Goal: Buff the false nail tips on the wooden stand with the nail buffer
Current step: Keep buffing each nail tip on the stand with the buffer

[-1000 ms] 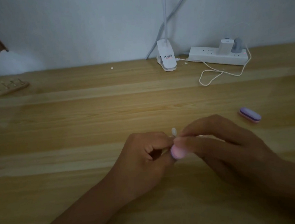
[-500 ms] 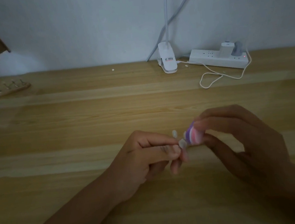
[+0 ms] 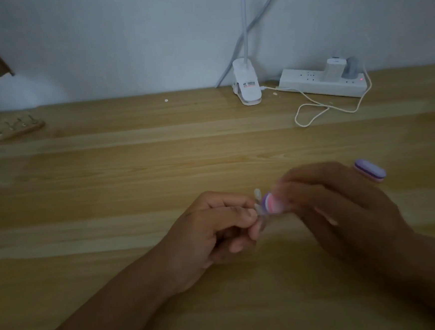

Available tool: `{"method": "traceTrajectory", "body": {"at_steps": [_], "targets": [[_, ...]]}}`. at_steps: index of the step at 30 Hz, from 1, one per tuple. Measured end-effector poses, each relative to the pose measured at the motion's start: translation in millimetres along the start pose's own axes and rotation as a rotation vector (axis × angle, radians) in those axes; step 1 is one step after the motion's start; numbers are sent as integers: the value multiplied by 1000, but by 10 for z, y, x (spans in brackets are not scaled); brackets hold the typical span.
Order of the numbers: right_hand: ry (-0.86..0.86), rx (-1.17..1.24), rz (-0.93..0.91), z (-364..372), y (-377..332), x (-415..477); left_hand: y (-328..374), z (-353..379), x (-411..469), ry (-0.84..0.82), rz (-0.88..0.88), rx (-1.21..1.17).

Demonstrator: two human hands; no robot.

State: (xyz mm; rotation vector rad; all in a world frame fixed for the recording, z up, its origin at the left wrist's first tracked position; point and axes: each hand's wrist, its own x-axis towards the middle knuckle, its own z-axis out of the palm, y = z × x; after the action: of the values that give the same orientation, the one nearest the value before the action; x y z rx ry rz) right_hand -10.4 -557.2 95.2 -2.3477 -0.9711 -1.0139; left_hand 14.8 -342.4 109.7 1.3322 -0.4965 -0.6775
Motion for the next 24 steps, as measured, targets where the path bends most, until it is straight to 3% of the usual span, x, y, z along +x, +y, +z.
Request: {"method": "traceTrajectory", "body": {"at_steps": [4,7,11,16,20,24], "targets": [[79,46,26,3,-84,41,6,-7,-1,-2,-44,-66],[-13,110,-40,40,-132,-15,-6,2,-1,-42,-56,-145],[15,-3,94,-28,22,39,14,-33,1,-72,-85,-107],[-31,84,-67,16,-216,22,-15,-20,10,-64,-116,-212],[-24,-11,5,-34,-88,91,-21,-40,21,-36,-116,-114],[-9,36,3,8,-175,52,-24,-45,26,-29,-119,-186]]}}
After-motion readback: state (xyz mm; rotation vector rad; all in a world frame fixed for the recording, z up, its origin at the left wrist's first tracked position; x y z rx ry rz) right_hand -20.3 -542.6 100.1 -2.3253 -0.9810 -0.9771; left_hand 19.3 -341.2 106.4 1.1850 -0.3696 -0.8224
